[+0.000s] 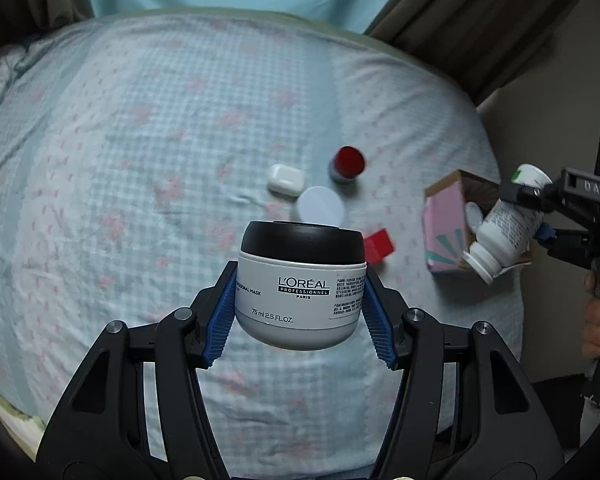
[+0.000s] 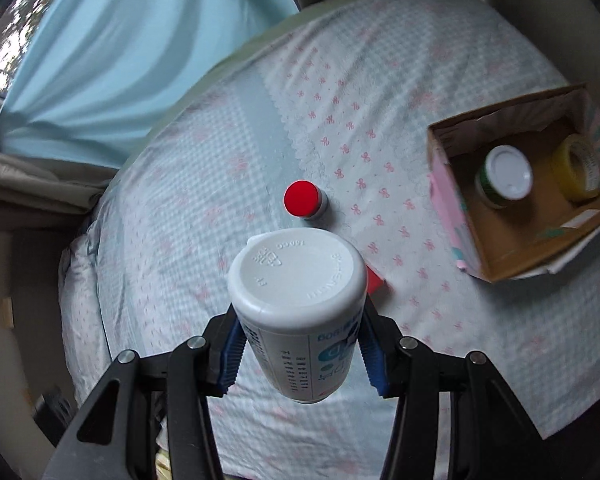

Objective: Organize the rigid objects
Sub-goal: 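Carry the L'Oreal jar and pill bottle over the cardboard box with both tools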

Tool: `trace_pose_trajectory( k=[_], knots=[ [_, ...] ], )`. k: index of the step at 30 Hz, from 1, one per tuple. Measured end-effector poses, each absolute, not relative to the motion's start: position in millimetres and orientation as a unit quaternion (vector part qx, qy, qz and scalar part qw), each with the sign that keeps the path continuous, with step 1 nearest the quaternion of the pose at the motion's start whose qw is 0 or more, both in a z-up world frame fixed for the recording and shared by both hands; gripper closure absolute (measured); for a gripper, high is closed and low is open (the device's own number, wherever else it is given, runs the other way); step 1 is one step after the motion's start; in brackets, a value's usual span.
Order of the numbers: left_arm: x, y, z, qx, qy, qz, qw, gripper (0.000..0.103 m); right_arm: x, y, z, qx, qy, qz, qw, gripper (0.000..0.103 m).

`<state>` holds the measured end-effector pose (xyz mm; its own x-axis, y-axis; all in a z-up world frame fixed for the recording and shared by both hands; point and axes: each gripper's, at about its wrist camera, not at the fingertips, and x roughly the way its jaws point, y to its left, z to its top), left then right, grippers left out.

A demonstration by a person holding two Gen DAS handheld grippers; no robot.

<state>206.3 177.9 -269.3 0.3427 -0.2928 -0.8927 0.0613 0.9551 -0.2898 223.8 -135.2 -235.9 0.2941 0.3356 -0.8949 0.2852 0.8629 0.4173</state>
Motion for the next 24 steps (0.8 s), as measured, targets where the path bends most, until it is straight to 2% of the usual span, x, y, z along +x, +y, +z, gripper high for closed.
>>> trace_pose_trajectory(
  k=[11,24],
  knots=[
    [177,114,-230,-0.087,0.536,-0.126,0.830,0.048,180,-194,-205,0.251,0.571,0.026,0.781,0.056],
    [178,-52,-201,-0.017,0.517,-0.130,0.846,0.048,162,-331,-198,0.239,0.539,0.058,0.806,0.056]
  ],
)
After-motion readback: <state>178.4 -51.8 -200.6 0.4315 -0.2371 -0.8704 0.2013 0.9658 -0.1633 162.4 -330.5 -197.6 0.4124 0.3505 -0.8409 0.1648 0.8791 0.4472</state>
